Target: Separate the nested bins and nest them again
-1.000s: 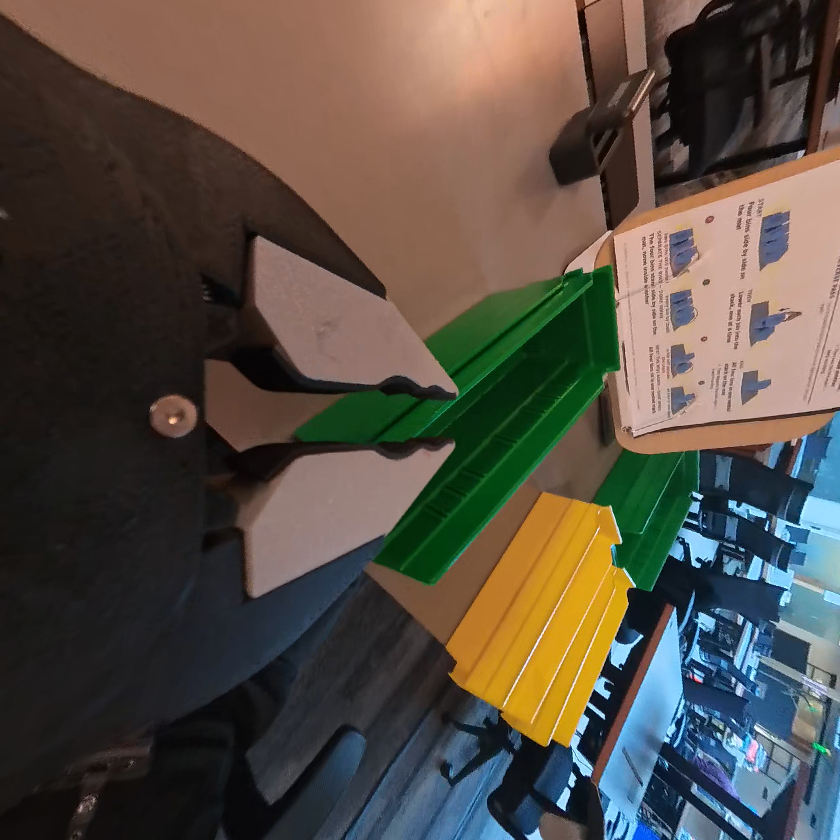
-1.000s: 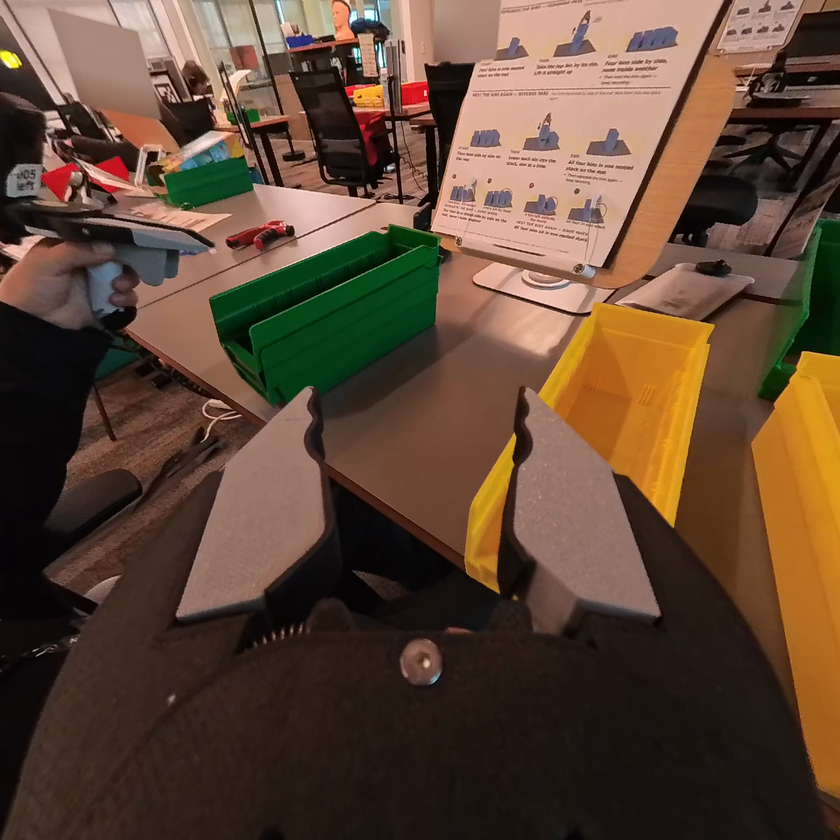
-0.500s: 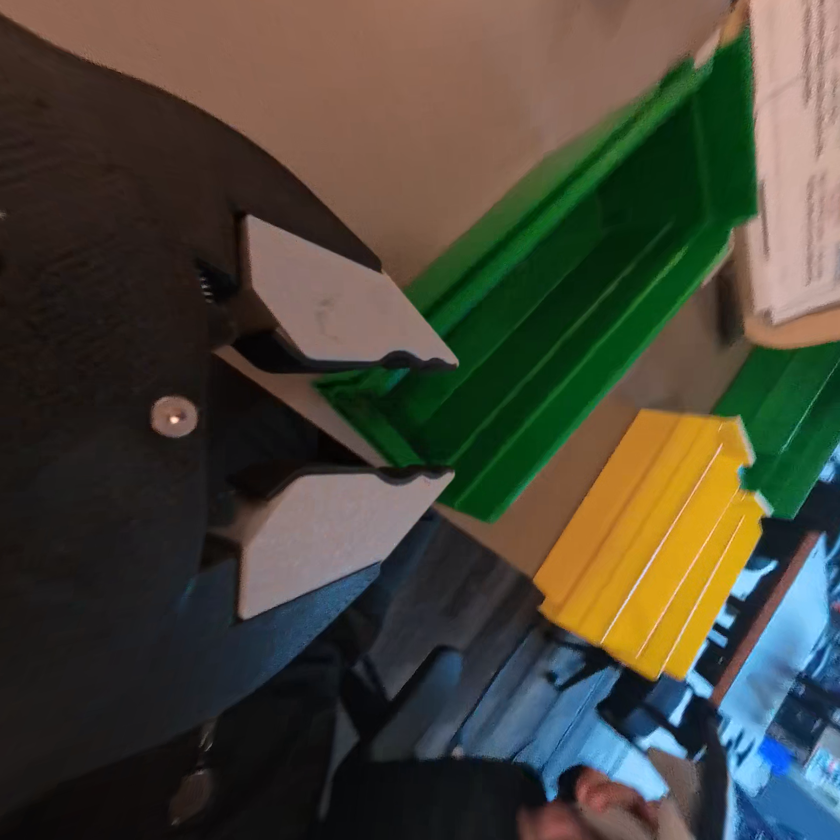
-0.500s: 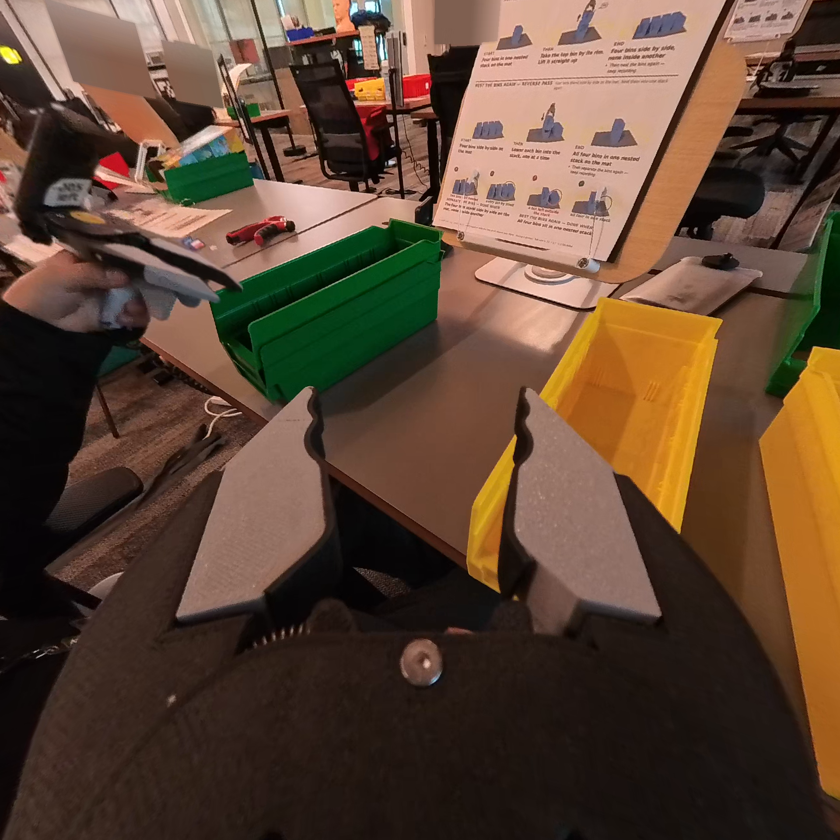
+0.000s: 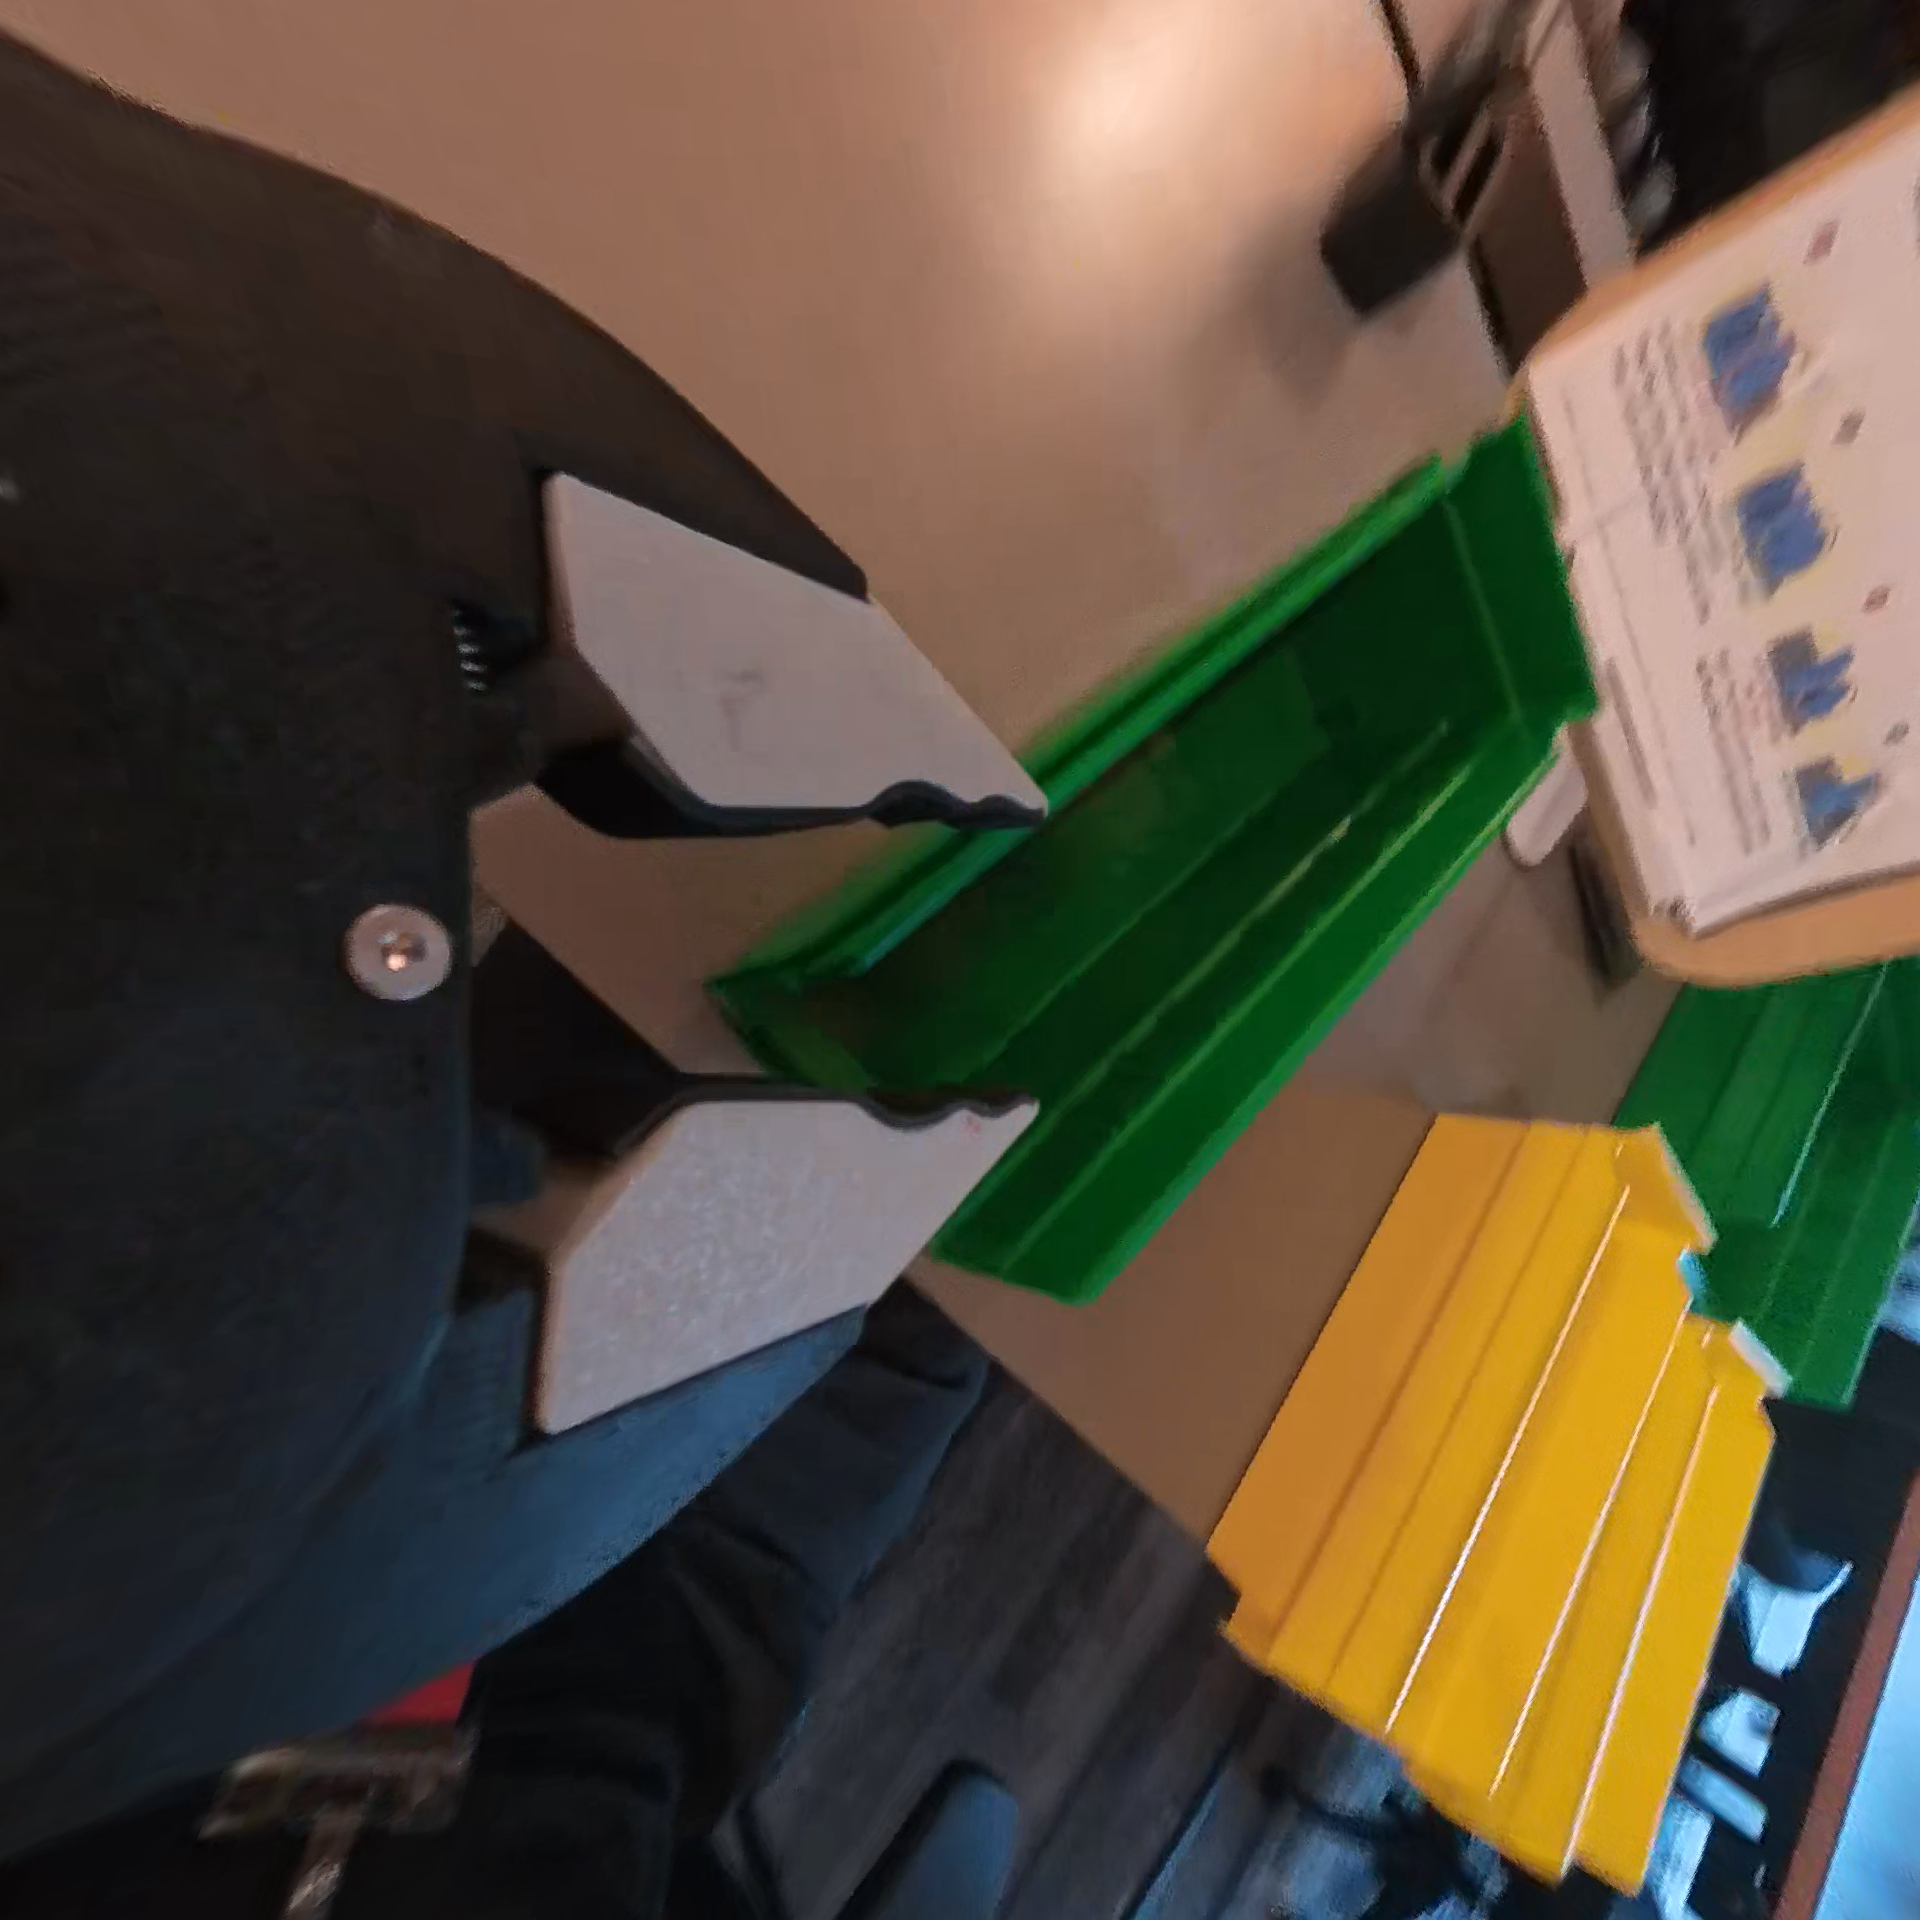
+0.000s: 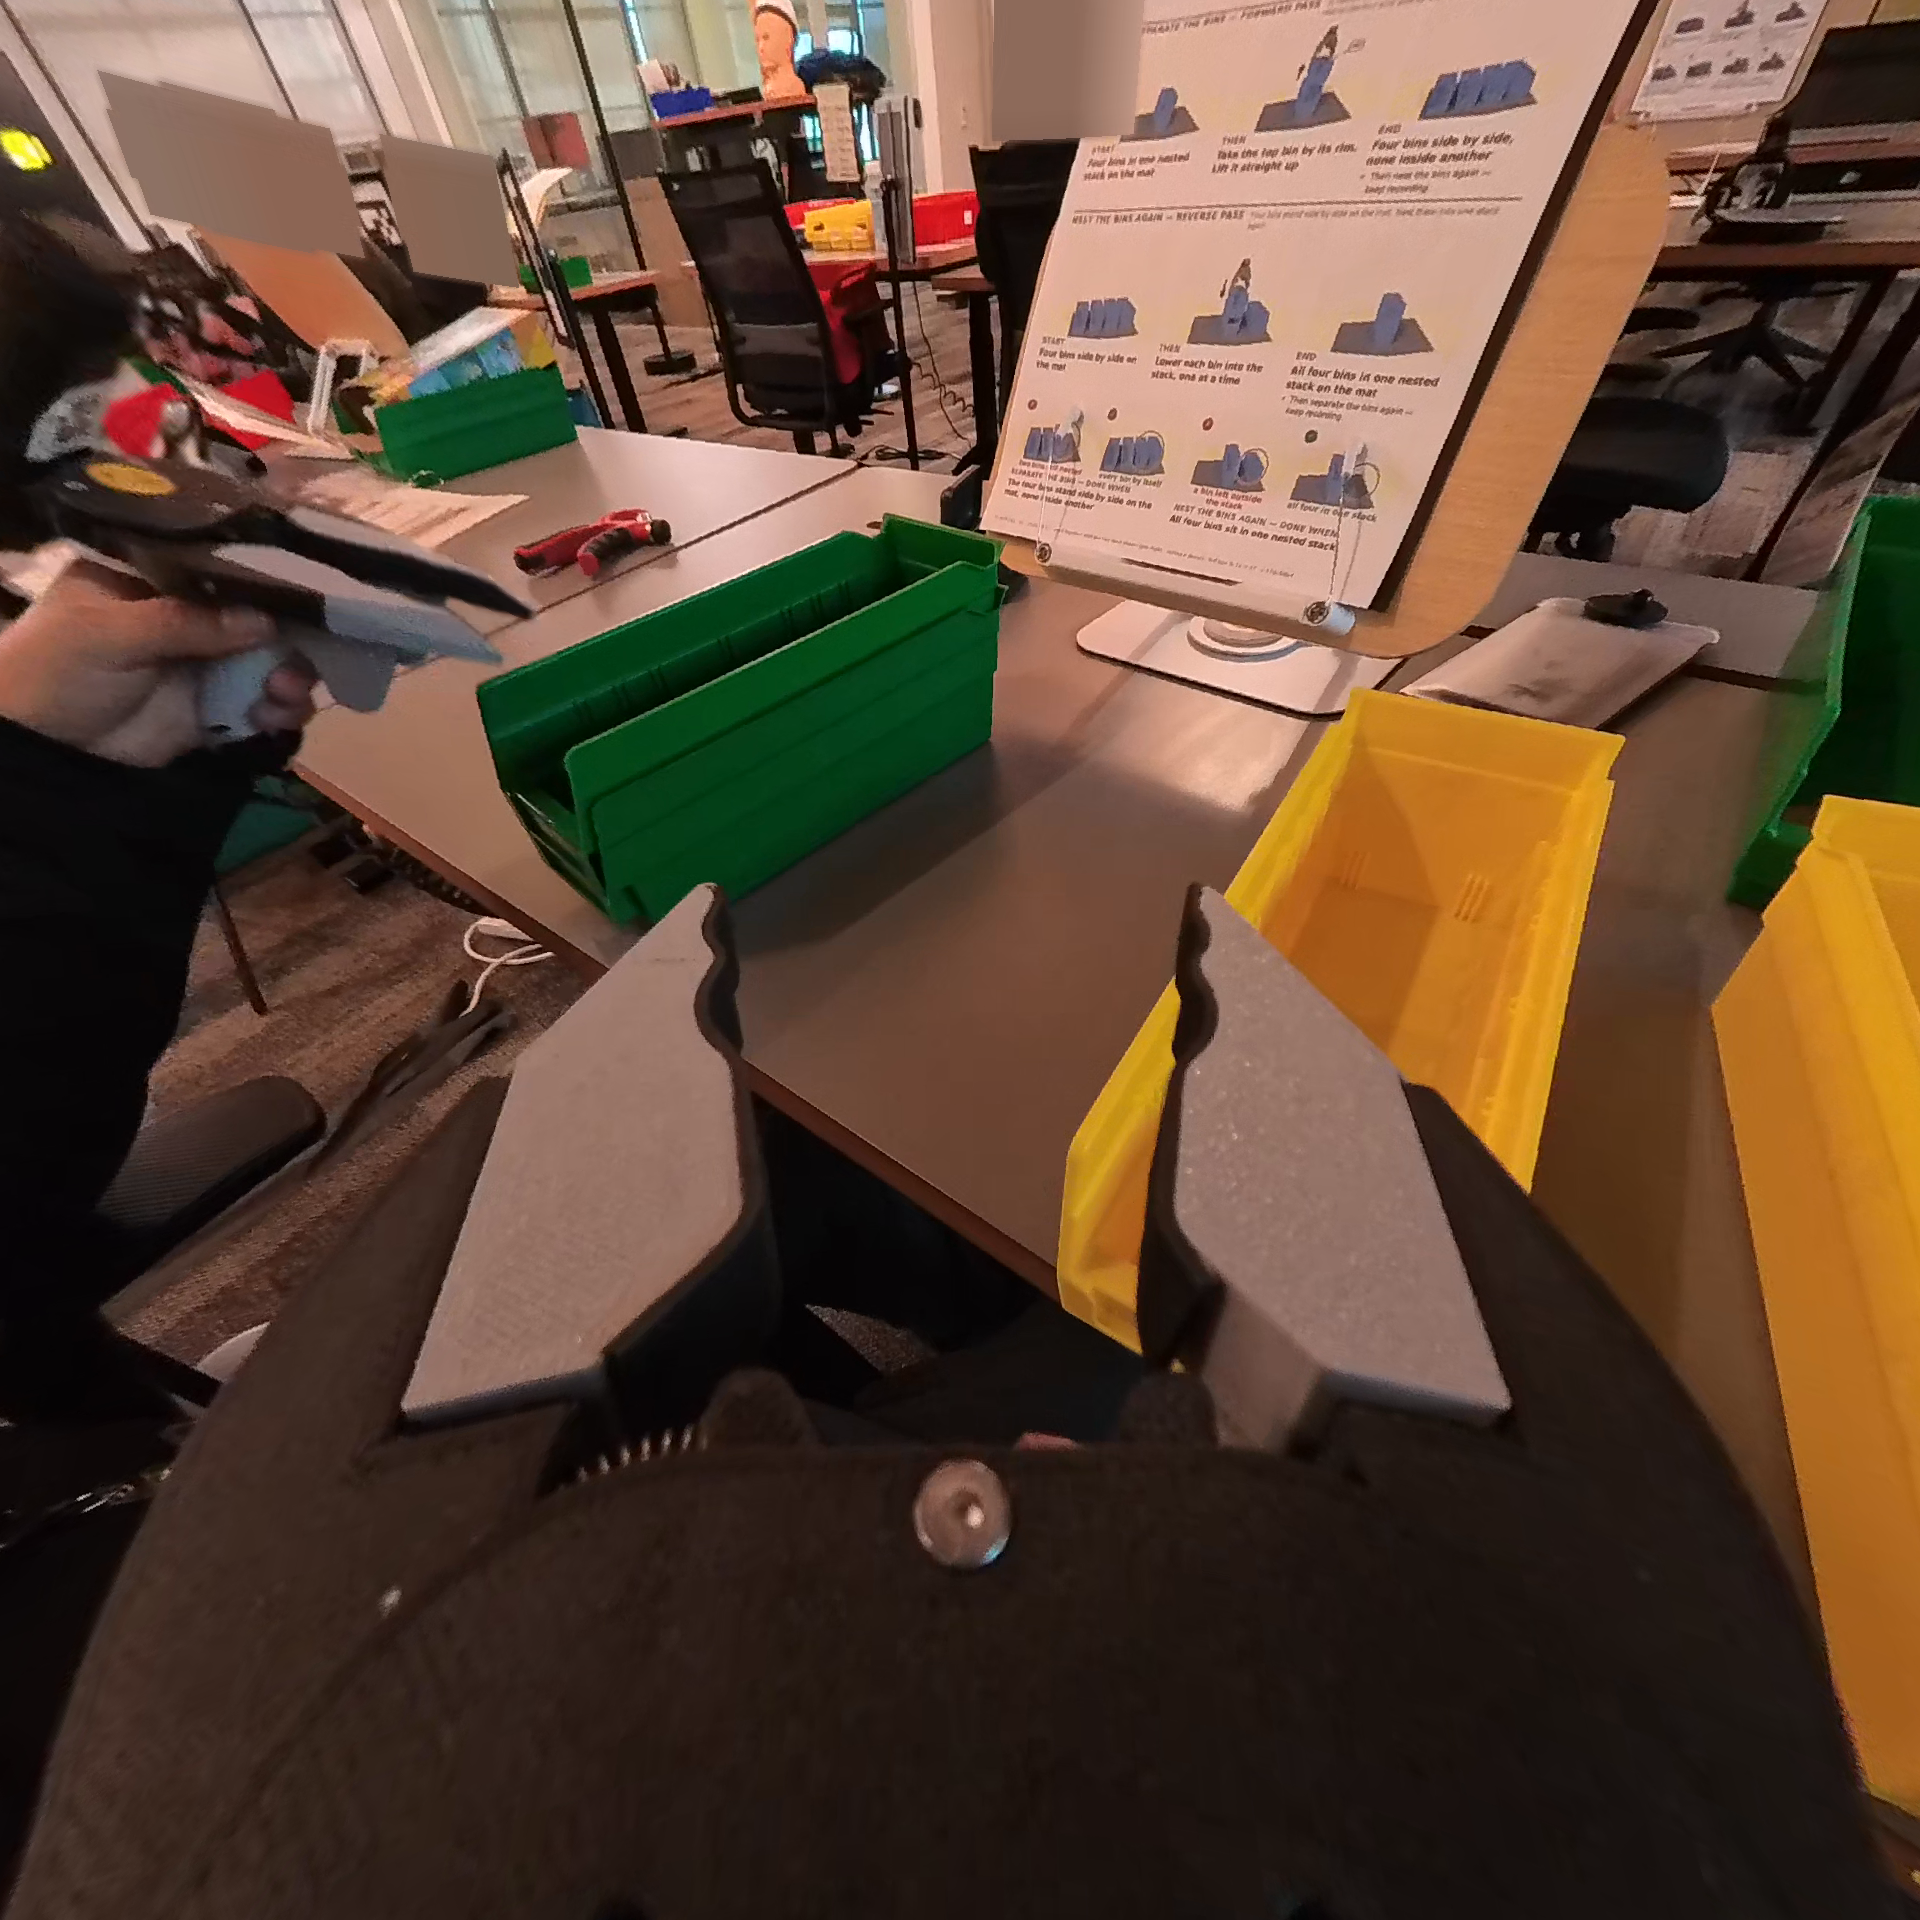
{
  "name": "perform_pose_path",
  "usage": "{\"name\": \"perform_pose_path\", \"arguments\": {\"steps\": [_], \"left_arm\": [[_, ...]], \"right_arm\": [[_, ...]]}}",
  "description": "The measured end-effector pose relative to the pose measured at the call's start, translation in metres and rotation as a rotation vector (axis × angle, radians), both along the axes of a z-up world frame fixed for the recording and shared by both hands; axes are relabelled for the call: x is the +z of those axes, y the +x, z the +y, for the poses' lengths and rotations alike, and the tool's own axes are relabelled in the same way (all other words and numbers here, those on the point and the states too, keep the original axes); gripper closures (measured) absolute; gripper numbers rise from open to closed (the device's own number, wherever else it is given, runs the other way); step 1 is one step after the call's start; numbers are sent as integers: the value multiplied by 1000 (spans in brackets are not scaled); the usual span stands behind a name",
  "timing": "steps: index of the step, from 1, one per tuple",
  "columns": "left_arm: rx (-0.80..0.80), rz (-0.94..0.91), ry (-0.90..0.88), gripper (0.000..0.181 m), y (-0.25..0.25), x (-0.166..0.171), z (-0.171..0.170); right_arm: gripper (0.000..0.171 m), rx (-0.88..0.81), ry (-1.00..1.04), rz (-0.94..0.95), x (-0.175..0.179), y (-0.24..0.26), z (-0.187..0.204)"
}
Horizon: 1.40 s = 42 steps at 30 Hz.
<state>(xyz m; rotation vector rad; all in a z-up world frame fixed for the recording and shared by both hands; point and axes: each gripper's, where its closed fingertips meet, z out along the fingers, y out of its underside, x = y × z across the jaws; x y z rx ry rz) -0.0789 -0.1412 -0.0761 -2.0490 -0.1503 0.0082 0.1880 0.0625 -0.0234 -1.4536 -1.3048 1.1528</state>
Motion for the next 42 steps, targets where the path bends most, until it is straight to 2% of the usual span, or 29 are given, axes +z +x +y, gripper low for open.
{"name": "perform_pose_path", "arguments": {"steps": [2, 4, 7, 9, 11, 15, 27, 32, 35, 37, 42], "left_arm": [[133, 41, 23, 134, -25, 9, -12], [189, 54, 0, 134, -37, 5, -19], [115, 13, -110, 129, -27, -22, -16], [16, -14, -146, 138, -9, -33, -7], [-126, -43, -135, 138, 18, -35, 3], [-285, -98, -56, 137, 53, -19, 10], [-196, -59, -47, 137, 36, -17, 12], [-198, -52, -34, 137, 37, -15, 14], [-187, -54, -42, 137, 34, -17, 12], [-182, -66, -76, 134, 32, -25, 11], [-294, -102, -105, 136, 56, -33, 17]], "right_arm": [[89, -1, 3, -3, 0, 0, 0], [88, 0, 1, -3, -1, -1, 0], [88, 4, -1, -14, -4, -4, -2], [88, 7, 5, -23, -5, -6, -4], [88, 9, 9, -28, -6, -8, -5], [88, 7, 7, -27, -7, -7, -4], [88, 1, -4, -14, -4, -3, 0], [87, 34, -96, -17, -6, -4, -3], [75, 36, -86, 14, -3, -4, -2], [75, 38, -65, 23, 0, -5, -4], [67, 36, -47, 6, -3, -8, -6]]}}
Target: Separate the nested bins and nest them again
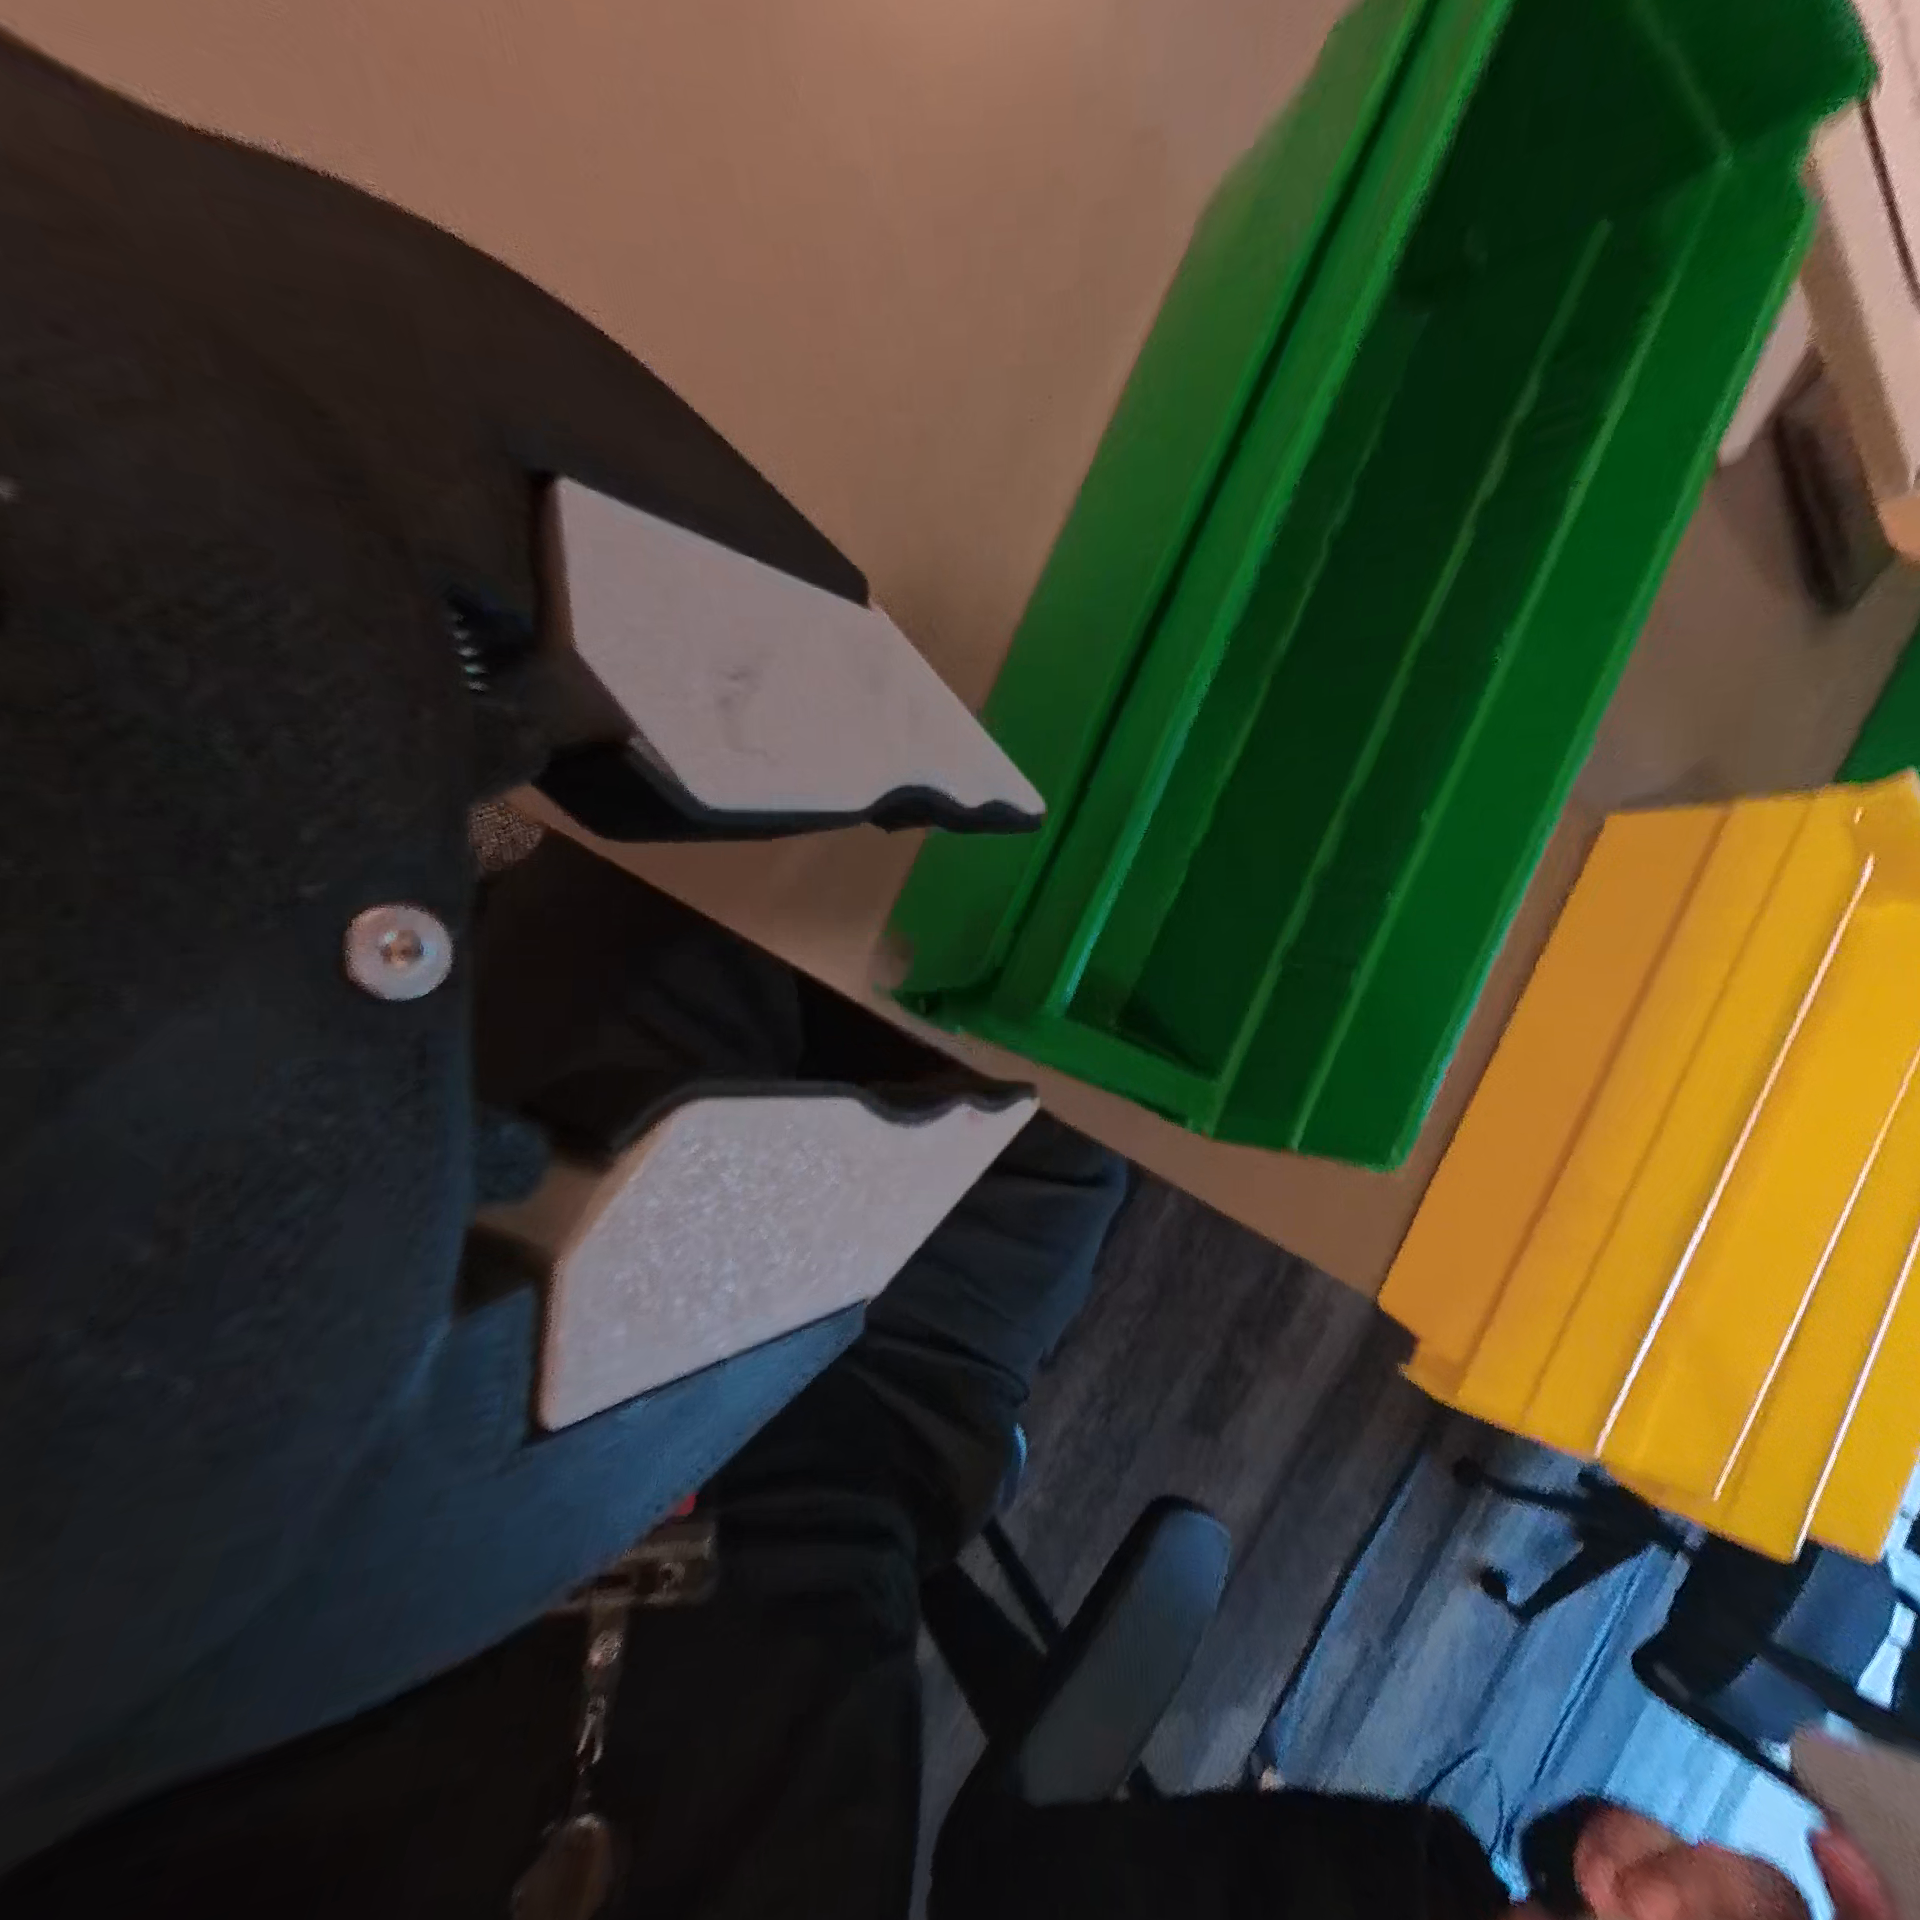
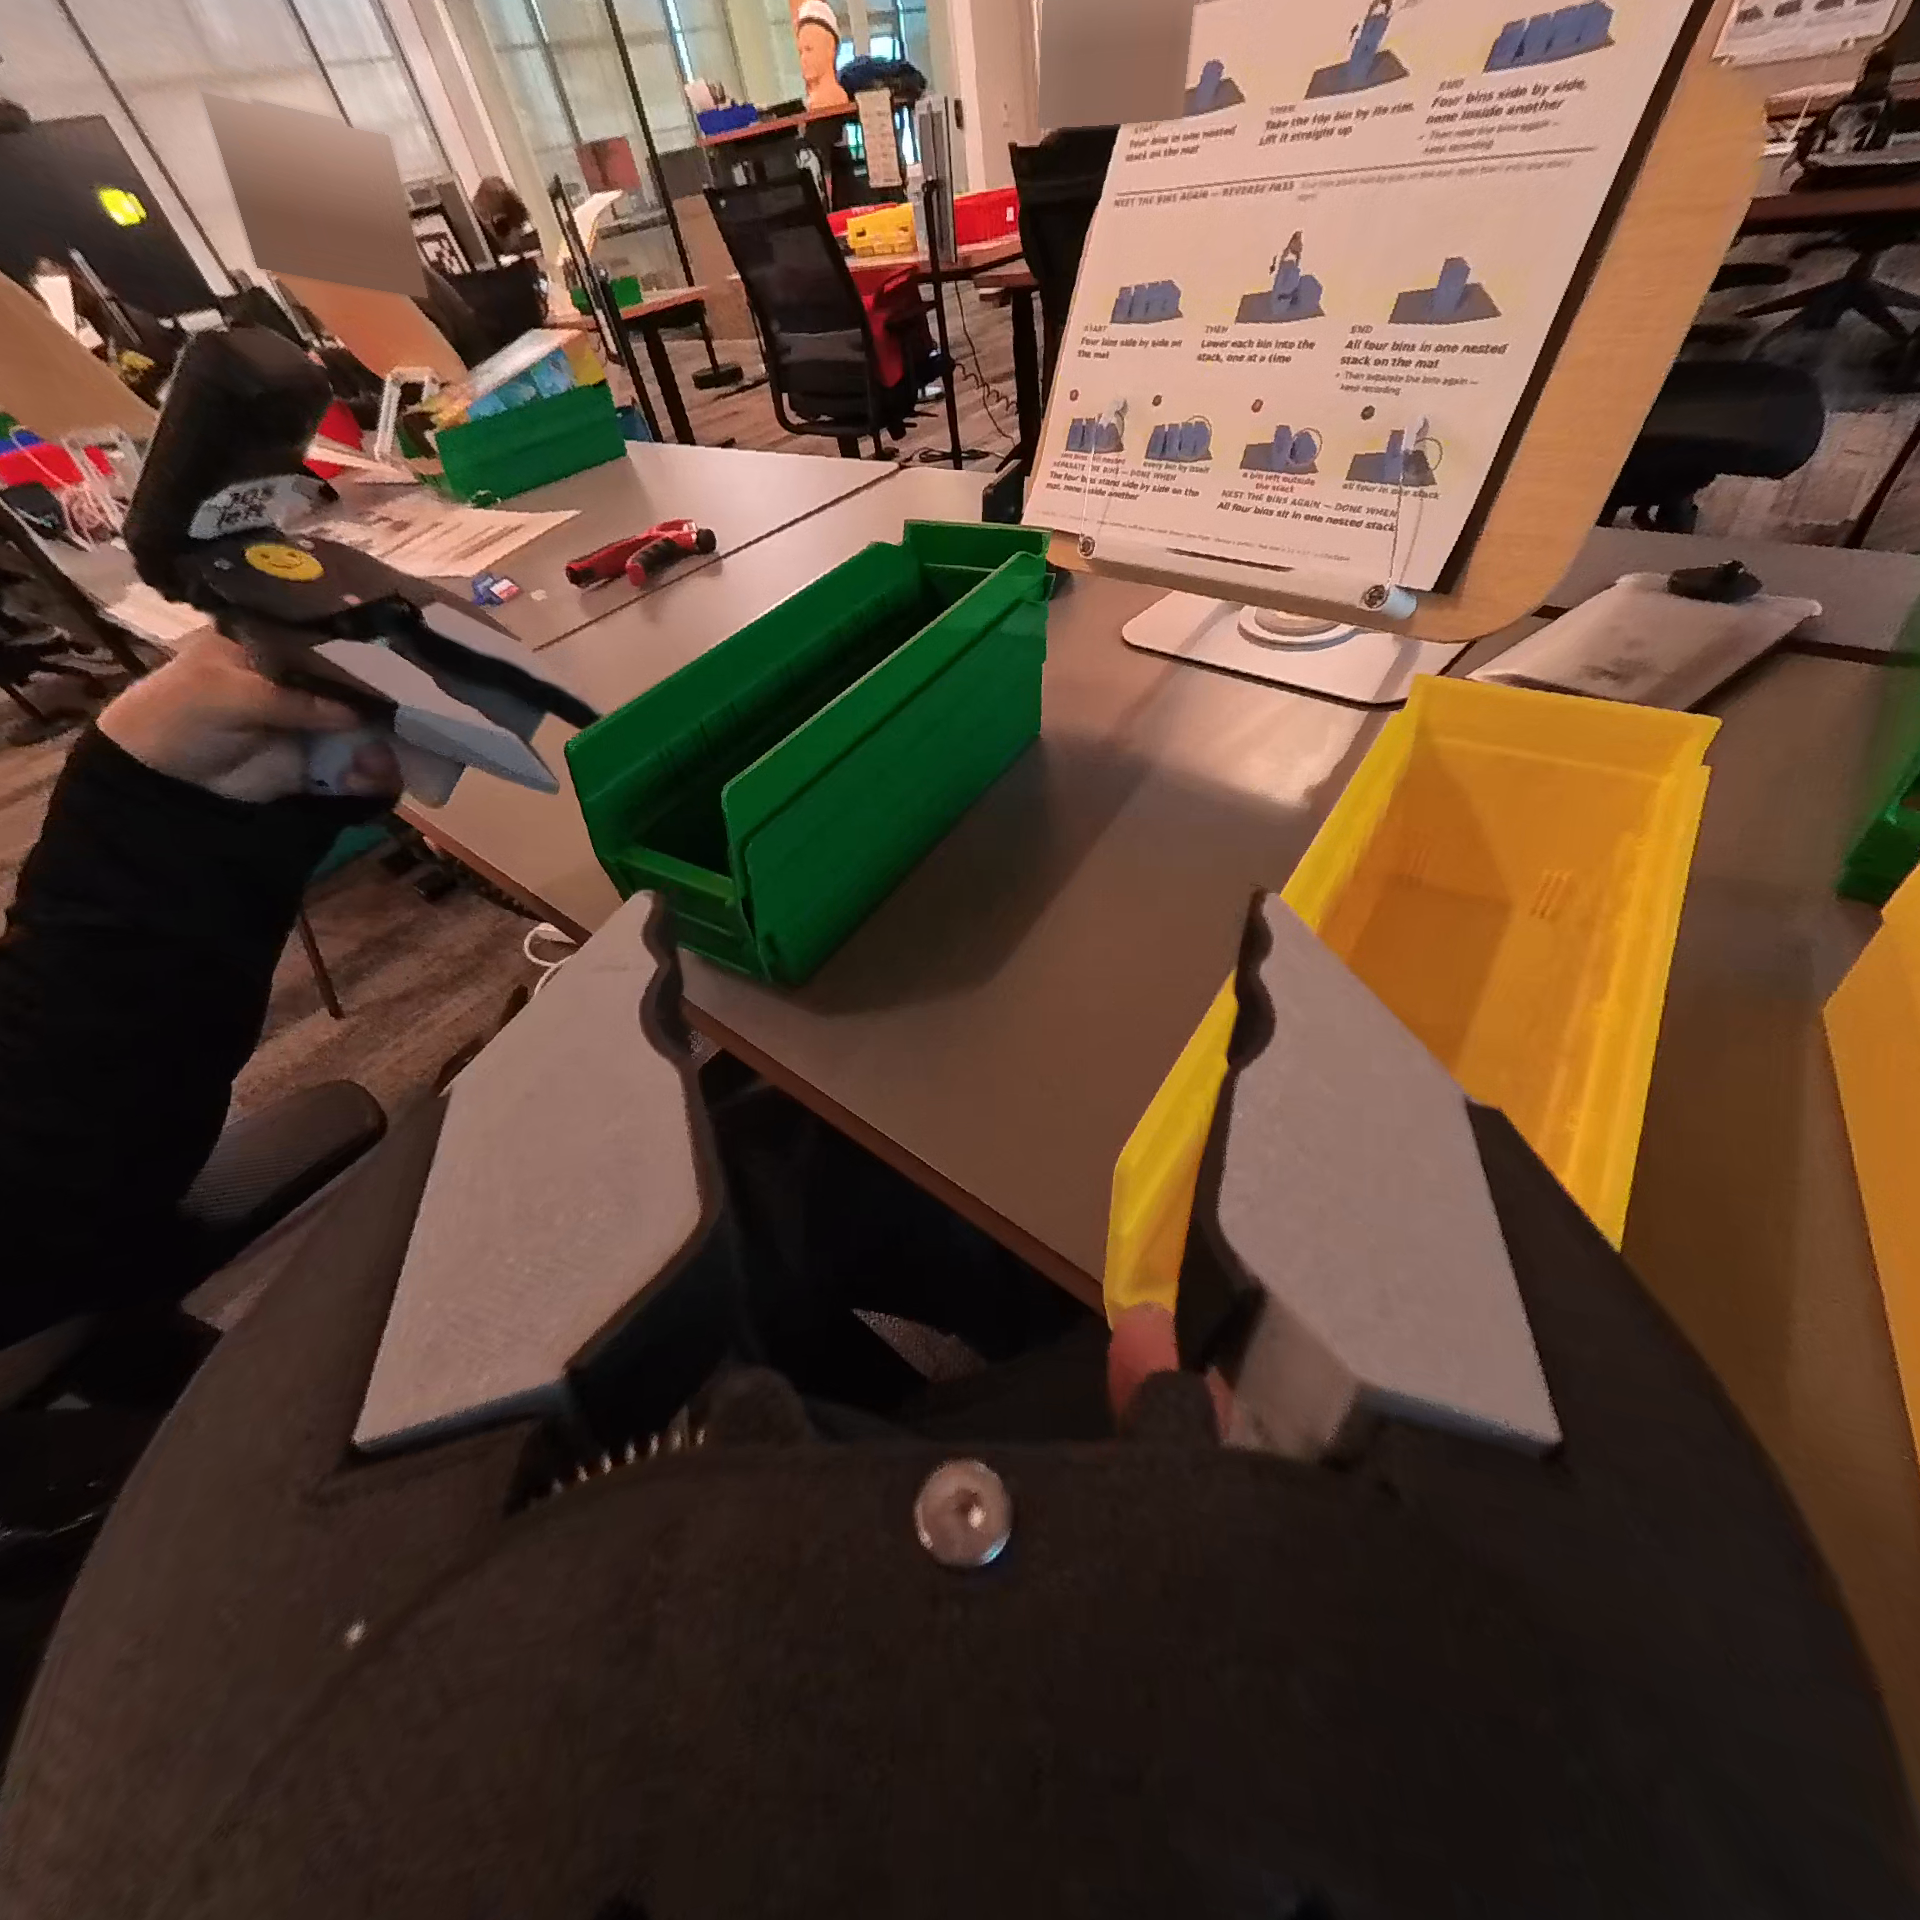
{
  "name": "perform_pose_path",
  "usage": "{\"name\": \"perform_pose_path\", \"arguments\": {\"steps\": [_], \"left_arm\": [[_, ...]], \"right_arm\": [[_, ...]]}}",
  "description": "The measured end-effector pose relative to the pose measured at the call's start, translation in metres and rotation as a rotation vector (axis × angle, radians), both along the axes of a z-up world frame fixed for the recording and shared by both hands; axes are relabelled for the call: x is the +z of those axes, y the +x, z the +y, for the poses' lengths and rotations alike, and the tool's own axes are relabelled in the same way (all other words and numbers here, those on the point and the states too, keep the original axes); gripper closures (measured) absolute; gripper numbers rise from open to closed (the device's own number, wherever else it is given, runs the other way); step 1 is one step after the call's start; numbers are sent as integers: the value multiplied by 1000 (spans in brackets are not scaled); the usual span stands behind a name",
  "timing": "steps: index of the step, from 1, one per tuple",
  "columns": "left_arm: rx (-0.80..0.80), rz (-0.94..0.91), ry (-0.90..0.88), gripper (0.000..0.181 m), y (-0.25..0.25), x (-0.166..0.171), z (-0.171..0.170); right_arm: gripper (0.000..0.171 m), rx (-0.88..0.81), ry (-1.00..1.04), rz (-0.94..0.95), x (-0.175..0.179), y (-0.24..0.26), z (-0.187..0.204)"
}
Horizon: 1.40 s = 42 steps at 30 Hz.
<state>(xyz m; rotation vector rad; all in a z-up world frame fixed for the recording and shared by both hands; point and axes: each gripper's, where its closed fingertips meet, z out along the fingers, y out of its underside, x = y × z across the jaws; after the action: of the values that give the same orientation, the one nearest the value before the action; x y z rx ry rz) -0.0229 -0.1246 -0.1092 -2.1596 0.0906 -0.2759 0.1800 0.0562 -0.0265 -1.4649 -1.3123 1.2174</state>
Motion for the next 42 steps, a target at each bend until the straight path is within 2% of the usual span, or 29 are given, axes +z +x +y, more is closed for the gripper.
{"name": "perform_pose_path", "arguments": {"steps": [6, 12, 17, 26, 33, 38, 42], "left_arm": [[-224, -35, 31, 133, 54, 7, 6], [-96, 82, -37, 131, 29, -4, 5], [-54, 58, 33, 133, 20, 12, 4], [13, 40, 76, 134, 4, 22, 1], [-48, 22, -1, 139, 18, -1, 11], [-148, 3, -25, 138, 47, -13, 30], [-242, -57, -49, 134, 74, -26, 41]], "right_arm": [[54, 7, -12, -13, -3, -2, 0], [51, -22, -1, 9, 1, 0, 5], [48, -44, 2, 24, 3, 1, 9], [39, -88, 32, 40, 5, -2, 13], [28, -103, -28, 41, -6, -22, 4], [31, -267, 47, -4, -18, -33, 26], [26, -187, 17, 29, -16, -46, 7]]}}
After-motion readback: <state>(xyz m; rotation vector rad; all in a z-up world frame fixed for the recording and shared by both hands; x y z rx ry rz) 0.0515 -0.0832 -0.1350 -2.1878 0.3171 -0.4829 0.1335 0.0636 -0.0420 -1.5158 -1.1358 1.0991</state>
